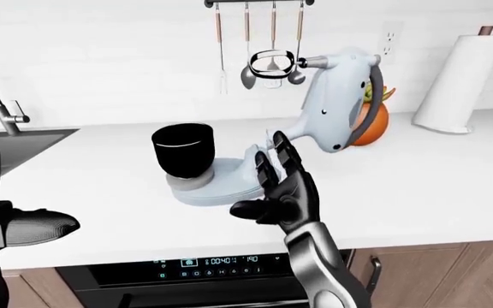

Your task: Open the stand mixer head.

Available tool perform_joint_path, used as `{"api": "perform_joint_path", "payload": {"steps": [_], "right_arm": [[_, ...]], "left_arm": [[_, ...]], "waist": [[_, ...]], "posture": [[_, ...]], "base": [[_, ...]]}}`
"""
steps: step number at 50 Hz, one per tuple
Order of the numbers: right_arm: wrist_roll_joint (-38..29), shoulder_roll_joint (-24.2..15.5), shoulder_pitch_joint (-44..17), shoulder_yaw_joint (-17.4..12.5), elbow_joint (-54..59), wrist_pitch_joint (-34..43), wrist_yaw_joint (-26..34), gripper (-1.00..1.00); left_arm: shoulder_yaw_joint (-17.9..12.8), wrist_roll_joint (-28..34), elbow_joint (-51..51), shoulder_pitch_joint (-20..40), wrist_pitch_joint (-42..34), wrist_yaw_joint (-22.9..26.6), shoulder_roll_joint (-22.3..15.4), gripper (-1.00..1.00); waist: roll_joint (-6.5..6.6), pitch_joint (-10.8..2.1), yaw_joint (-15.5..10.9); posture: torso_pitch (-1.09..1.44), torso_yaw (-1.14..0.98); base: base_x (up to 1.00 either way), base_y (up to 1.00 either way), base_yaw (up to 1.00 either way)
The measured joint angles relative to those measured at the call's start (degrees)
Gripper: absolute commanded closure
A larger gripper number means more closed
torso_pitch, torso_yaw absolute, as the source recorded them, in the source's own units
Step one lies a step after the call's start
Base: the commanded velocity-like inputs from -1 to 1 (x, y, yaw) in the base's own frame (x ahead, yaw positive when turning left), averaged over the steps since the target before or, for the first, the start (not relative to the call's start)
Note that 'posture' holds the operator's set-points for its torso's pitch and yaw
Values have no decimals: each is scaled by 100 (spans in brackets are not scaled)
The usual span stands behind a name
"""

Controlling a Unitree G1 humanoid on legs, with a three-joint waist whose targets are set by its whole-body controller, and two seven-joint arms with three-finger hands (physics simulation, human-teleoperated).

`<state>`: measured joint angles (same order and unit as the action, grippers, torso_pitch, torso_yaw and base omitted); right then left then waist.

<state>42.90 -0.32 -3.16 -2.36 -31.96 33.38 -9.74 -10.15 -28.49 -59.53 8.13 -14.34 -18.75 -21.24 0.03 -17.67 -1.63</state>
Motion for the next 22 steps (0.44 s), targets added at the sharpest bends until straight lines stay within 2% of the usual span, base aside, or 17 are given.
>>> {"api": "perform_joint_path", "payload": {"steps": [22], "right_arm": [[127,-5,-36,16,-125,91,-135,-100]], "left_arm": [[-8,-10,-3,5,8,0,6,-100]], "waist": [[-5,0,7]], "posture": [[-43,0]], "base": [[0,0,0]]}}
